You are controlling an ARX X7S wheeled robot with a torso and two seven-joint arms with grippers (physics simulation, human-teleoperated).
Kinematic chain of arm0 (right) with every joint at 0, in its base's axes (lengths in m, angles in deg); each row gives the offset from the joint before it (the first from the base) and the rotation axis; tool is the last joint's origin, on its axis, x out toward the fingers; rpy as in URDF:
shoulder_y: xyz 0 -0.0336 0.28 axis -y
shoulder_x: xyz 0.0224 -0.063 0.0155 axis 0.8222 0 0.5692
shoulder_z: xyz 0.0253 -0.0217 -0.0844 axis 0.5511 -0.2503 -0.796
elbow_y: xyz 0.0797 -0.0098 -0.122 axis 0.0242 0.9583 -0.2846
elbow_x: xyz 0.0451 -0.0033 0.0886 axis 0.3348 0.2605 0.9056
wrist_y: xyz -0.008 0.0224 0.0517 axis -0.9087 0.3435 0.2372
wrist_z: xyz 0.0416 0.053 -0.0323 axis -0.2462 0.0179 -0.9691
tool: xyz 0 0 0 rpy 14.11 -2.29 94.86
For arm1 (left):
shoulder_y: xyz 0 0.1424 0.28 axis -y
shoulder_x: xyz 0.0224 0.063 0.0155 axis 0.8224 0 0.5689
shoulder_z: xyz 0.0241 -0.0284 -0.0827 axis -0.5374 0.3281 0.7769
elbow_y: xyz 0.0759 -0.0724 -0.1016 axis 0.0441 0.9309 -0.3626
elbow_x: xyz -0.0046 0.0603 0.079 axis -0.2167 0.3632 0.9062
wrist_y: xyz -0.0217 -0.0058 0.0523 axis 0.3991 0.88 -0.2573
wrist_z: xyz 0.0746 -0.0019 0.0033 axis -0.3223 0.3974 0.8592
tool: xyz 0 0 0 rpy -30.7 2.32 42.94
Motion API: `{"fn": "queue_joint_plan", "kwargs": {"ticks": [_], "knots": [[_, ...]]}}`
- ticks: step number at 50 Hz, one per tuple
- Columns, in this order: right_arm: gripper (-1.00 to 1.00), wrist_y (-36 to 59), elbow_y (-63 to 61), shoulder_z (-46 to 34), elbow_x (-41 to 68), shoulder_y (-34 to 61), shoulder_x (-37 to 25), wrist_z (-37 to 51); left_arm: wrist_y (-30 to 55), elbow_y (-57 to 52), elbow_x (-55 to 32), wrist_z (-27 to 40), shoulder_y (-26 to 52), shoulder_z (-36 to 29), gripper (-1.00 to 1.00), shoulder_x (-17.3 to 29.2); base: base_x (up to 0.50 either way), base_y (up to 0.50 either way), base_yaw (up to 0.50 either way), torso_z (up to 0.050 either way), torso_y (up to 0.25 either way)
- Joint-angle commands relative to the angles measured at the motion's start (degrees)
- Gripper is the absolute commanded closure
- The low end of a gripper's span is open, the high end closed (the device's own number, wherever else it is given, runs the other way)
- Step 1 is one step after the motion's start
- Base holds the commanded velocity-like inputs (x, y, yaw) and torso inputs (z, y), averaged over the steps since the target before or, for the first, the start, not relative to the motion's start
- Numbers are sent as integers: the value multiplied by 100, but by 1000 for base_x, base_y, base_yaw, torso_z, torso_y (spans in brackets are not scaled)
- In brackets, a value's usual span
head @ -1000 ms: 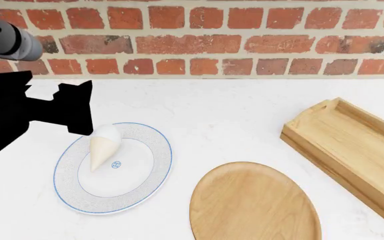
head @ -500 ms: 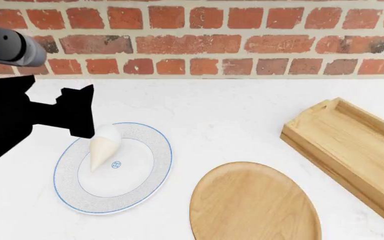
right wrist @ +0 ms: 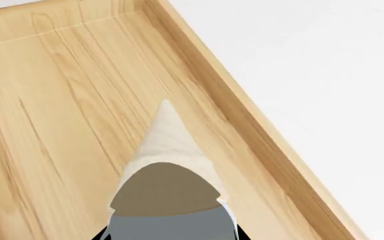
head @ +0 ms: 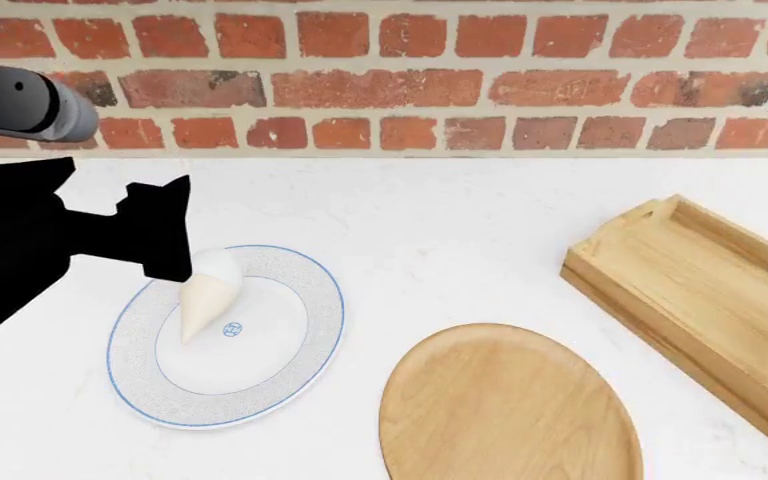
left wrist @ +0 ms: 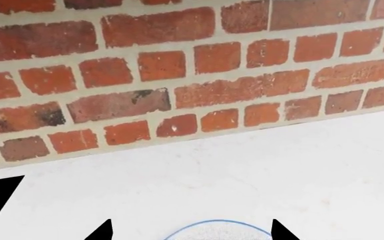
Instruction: Move the dessert items from the plate to the tray.
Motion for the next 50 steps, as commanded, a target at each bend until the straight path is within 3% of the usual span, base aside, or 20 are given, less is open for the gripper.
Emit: {"fn": "queue_joint_plan", "kwargs": {"ticks": [1, 13, 14, 27, 38, 50], "knots": [[100, 0, 82, 28, -97, 62, 6, 110, -23, -4, 18, -11, -11, -14, -100, -7, 0, 0, 0, 0, 0], [100, -110, 78, -51, -118, -102, 89, 78, -57, -17, 91, -71, -99, -11, -100, 1, 0, 0, 0, 0, 1], [-100, -100, 76, -46, -121, -95, 103, 68, -56, -12, 100, -79, -102, -12, -100, 0, 0, 0, 0, 0, 0], [-100, 523, -152, 360, -190, 587, 174, -2, -87, -28, 158, -121, -167, -15, -100, 4, 0, 0, 0, 0, 0], [-100, 1561, -592, 1036, -198, 1853, 454, -212, -95, -30, 146, -123, -152, -26, -100, 14, 0, 0, 0, 0, 0], [-100, 2184, -942, 1555, 202, 2754, 744, -188, 134, 76, -199, 129, 284, -259, -100, 28, 0, 0, 0, 0, 0]]}}
